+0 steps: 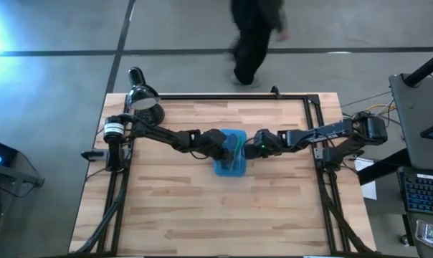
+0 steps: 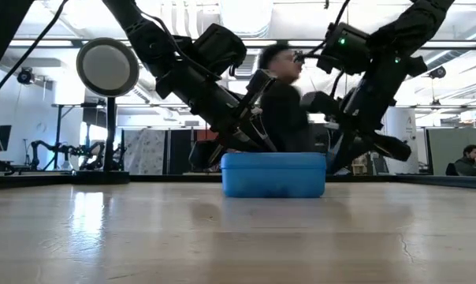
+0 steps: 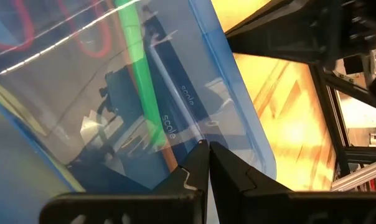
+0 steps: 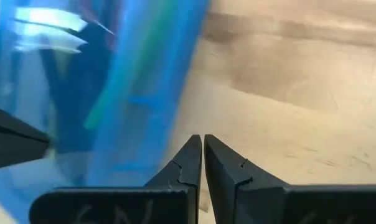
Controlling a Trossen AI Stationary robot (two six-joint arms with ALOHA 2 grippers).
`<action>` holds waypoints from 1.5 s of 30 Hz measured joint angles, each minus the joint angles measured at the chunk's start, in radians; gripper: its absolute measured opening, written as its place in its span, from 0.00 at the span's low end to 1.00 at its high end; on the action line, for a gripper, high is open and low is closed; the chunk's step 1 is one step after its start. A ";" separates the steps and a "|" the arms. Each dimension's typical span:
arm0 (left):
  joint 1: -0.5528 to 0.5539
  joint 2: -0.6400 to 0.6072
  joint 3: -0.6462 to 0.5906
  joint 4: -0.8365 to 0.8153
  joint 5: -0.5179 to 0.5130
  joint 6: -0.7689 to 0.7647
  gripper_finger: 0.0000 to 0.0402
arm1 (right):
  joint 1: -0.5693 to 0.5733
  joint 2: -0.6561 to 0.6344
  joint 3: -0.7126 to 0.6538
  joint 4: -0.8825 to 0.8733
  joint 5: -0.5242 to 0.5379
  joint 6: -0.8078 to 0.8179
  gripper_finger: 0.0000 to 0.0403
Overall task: Pick & place school supplies into a supply box
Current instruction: Close the supply box
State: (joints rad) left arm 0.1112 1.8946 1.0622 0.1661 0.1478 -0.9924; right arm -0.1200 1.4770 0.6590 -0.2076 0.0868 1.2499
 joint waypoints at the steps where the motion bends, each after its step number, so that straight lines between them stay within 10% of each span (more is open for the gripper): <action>1: 0.000 0.000 0.000 0.000 0.000 0.000 0.00 | 0.000 -0.006 0.002 0.001 0.012 0.001 0.03; 45: 0.000 0.024 -0.002 -0.017 0.010 -0.015 0.00 | 0.017 0.124 0.063 0.165 0.024 -0.020 0.03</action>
State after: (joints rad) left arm 0.1112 1.9182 1.0599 0.1496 0.1574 -1.0077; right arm -0.1026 1.6012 0.7219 -0.0425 0.1104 1.2300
